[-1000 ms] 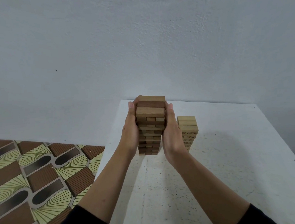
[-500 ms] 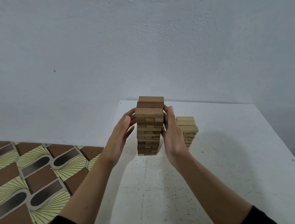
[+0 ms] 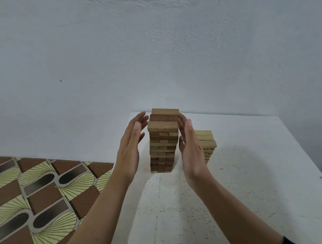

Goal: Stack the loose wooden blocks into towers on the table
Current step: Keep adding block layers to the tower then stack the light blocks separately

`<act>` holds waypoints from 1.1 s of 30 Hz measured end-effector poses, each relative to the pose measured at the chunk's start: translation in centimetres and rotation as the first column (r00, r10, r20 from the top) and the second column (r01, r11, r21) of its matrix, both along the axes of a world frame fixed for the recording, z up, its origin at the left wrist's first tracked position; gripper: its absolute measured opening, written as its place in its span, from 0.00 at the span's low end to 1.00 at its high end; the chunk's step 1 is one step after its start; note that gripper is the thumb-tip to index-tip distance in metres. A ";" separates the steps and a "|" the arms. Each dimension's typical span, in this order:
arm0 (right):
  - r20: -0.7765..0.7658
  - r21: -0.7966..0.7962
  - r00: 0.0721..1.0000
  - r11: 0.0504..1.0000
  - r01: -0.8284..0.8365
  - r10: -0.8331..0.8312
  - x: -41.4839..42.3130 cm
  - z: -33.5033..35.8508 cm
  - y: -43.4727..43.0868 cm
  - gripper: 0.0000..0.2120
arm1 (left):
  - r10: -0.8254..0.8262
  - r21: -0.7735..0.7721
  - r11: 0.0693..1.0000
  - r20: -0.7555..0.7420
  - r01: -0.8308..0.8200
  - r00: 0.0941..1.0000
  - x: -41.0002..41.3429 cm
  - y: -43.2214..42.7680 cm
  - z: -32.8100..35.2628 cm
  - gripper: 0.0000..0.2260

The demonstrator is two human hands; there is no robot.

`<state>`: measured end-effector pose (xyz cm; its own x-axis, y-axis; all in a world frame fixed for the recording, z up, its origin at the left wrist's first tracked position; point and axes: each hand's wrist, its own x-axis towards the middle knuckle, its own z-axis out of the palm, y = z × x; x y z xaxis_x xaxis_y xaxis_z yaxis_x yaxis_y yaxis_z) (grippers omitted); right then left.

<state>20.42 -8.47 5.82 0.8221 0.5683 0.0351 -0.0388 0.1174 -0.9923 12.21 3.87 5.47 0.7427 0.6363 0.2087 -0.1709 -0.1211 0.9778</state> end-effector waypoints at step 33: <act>0.089 0.032 0.993 0.997 -0.074 0.070 0.1 0.4 0.4 0.25 | -0.086 0.180 0.978 -0.117 0.106 0.989 0.6 -1.2 -0.1 0.27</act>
<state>20.51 -8.06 6.24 0.7719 0.6230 0.1267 0.0391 0.1523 -0.9876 12.76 2.68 5.39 0.8229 0.5188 0.2317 -0.0853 -0.2903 0.9531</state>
